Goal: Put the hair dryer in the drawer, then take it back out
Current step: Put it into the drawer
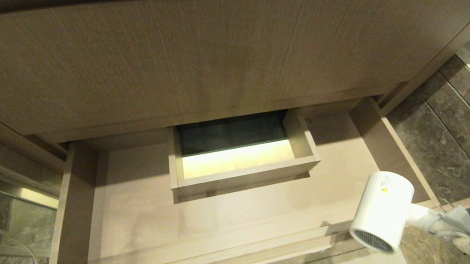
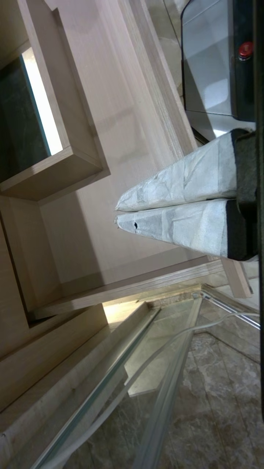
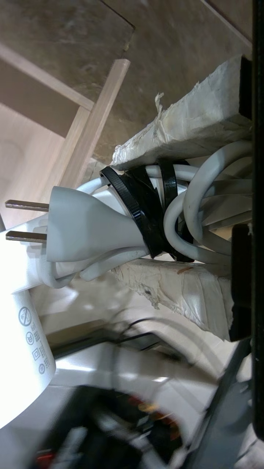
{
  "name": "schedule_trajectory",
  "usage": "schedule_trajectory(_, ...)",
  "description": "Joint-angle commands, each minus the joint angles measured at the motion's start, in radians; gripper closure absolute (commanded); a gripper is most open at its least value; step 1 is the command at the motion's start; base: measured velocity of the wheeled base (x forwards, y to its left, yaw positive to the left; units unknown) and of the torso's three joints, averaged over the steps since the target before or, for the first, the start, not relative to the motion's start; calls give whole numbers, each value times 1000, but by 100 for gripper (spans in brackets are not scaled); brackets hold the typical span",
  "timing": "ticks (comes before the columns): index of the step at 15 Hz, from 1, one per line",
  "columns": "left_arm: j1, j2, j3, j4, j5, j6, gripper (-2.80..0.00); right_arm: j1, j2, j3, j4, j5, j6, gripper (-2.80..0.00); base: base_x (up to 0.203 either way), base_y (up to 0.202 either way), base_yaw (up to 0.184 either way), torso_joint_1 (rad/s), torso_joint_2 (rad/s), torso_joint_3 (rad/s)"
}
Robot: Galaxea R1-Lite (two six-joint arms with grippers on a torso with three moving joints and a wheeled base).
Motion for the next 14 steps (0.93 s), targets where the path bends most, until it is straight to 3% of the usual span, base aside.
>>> schedule_trajectory(1,0,0,0,1,0,0,0,-2,53,-5,-19,2,119,0,0,0,0,103,58,198)
schedule_trajectory(4,0,0,0,1,0,0,0,-18,155,-41,-36,3,193,0,0,0,0,70,44,74)
schedule_trajectory(10,0,0,2,1,0,0,0,-93,466,-176,-89,4,232,0,0,0,0,20,8,25)
schedule_trajectory(14,0,0,1,1,0,0,0,-177,727,-450,-121,5,237,0,0,0,0,0,0,0)
